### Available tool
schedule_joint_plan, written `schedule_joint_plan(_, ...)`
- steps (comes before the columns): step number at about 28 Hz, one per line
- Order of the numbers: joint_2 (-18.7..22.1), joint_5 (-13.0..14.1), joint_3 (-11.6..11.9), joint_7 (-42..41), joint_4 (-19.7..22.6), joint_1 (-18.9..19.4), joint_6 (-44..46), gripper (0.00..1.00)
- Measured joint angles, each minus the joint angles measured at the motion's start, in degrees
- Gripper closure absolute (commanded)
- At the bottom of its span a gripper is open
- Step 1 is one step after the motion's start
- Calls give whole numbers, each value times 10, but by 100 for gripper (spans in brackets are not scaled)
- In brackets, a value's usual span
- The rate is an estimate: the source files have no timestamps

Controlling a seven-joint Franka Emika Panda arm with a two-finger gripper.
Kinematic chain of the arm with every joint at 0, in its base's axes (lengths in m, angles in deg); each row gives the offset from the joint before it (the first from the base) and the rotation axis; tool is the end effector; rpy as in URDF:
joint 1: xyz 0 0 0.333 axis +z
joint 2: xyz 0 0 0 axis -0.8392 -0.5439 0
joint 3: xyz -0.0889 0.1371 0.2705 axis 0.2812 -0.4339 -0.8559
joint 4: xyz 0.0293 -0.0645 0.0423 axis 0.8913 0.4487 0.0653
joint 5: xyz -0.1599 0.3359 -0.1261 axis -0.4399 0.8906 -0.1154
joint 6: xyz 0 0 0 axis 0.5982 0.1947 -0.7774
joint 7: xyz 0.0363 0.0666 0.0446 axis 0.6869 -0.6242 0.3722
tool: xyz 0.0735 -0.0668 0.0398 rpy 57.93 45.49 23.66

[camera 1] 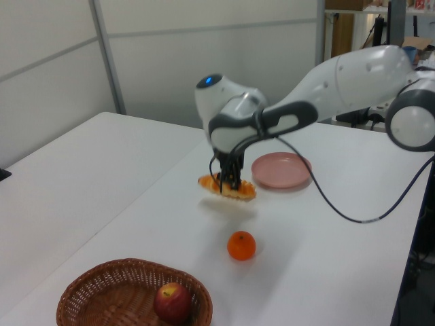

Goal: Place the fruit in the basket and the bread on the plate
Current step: 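Carry the braided roll onto the pink plate and release, then move the gripper to the orange mandarin and grasp it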

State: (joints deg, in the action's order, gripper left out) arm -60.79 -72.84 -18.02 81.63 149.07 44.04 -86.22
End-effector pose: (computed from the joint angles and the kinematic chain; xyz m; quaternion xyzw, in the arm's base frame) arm 0.6975 -0.0699 0.3900 0.9946 0.0412 -0.0074 0.0953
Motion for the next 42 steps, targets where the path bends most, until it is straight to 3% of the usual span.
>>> schedule_joint_plan(3, 25, 13, 1, -1, 0, -30, 2, 100)
schedule_joint_plan(8, 35, 12, 3, -5, 4, -78, 3, 100)
schedule_joint_plan(14, 19, -24, 32, -5, 22, -97, 3, 100)
schedule_joint_plan(15, 15, -29, 36, -5, 24, -97, 3, 89)
schedule_joint_plan(16, 10, -36, 41, -5, 27, -97, 3, 66)
schedule_joint_plan(18, 4, -41, 47, -5, 28, -97, 3, 7)
schedule_joint_plan(19, 1, -42, 49, -5, 28, -97, 3, 0)
schedule_joint_plan(30, 1, -43, 52, -18, 27, -96, 3, 0)
schedule_joint_plan(36, 8, -27, 50, -23, 25, -88, 19, 0)
schedule_joint_plan(42, 32, -7, 47, -26, 22, -48, 69, 0)
